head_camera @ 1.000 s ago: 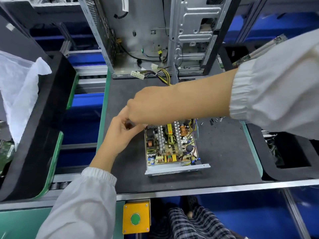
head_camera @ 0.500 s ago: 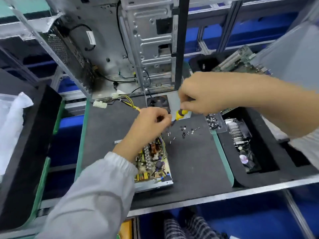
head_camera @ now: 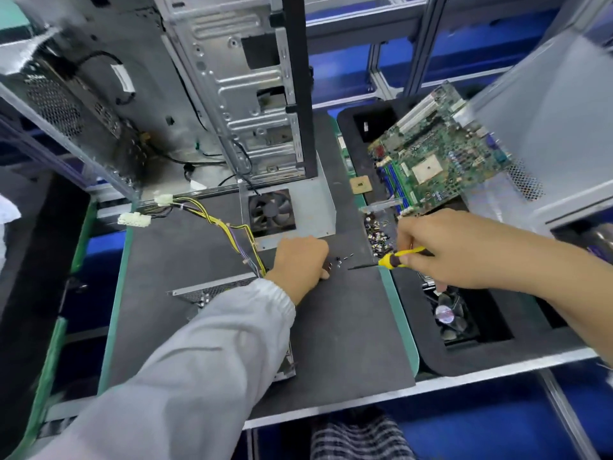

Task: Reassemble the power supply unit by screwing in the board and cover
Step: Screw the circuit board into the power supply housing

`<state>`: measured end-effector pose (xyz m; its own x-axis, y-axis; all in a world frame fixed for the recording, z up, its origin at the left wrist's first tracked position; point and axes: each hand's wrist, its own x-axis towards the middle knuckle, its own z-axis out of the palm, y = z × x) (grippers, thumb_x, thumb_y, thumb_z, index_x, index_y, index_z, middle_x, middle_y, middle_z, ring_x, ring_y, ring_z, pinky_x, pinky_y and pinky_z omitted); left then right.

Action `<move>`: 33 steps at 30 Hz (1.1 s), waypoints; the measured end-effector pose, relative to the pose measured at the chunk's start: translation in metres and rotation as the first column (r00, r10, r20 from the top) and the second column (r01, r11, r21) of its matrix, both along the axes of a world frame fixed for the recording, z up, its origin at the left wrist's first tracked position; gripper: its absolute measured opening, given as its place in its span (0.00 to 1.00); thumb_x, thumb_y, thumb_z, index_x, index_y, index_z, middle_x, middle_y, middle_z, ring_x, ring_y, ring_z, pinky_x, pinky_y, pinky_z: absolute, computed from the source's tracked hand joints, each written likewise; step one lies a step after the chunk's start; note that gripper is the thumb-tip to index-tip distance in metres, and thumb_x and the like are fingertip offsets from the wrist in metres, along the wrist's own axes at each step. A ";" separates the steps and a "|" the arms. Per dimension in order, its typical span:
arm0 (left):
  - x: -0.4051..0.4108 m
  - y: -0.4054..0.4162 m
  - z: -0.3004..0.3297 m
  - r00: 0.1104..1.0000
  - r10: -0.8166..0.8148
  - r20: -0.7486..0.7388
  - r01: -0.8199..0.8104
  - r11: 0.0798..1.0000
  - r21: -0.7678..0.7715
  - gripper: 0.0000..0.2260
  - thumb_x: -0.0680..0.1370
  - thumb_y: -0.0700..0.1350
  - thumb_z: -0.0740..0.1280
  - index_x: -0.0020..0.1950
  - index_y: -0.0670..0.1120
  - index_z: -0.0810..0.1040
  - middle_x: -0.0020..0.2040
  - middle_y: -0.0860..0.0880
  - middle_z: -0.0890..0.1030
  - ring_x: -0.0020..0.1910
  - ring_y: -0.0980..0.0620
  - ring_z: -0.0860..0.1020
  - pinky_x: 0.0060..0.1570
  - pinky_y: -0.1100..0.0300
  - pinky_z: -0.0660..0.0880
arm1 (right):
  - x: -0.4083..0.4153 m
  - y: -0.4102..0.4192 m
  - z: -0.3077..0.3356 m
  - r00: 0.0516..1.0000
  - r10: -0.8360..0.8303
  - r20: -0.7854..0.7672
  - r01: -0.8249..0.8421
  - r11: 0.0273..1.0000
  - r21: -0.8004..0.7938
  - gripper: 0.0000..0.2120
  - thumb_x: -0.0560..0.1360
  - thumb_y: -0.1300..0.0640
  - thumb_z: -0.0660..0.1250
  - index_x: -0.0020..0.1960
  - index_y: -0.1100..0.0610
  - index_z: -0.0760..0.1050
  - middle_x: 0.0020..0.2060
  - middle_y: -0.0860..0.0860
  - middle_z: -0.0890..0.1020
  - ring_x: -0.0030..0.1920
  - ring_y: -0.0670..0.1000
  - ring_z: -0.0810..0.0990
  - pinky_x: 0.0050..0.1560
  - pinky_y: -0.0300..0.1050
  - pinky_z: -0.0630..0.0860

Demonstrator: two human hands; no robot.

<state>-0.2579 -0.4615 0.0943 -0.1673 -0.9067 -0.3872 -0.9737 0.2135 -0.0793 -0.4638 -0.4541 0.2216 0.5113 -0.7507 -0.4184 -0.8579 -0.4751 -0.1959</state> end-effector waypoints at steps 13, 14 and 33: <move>0.036 0.041 0.059 0.750 0.199 -0.631 -0.368 0.918 -0.148 0.04 0.75 0.38 0.71 0.44 0.46 0.79 0.43 0.48 0.82 0.45 0.49 0.80 0.44 0.56 0.75 | -0.003 0.035 -0.001 0.929 -0.153 0.337 0.137 0.988 0.071 0.03 0.78 0.53 0.61 0.46 0.45 0.70 0.31 0.49 0.82 0.27 0.41 0.78 0.31 0.38 0.69; 0.047 0.050 0.069 0.581 0.209 -0.787 -0.465 0.879 -0.110 0.07 0.73 0.36 0.73 0.40 0.46 0.79 0.39 0.49 0.83 0.40 0.52 0.80 0.42 0.59 0.77 | -0.002 0.040 0.003 0.890 -0.179 0.419 0.153 0.984 0.095 0.03 0.78 0.52 0.61 0.48 0.43 0.72 0.33 0.50 0.82 0.28 0.42 0.79 0.31 0.40 0.71; 0.146 0.142 0.090 -0.972 0.221 0.083 0.200 0.583 0.788 0.09 0.66 0.34 0.71 0.45 0.37 0.86 0.46 0.44 0.86 0.45 0.47 0.86 0.38 0.56 0.83 | 0.127 0.088 0.029 0.769 0.086 0.633 -0.074 0.996 -0.046 0.14 0.75 0.45 0.55 0.57 0.40 0.75 0.44 0.34 0.76 0.30 0.42 0.78 0.37 0.30 0.69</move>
<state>-0.1121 -0.3196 0.1844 -0.0671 -0.8681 -0.4919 0.9790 -0.1526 0.1356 -0.3373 -0.3664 0.2509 0.7142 -0.6991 0.0349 -0.5003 -0.5447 -0.6730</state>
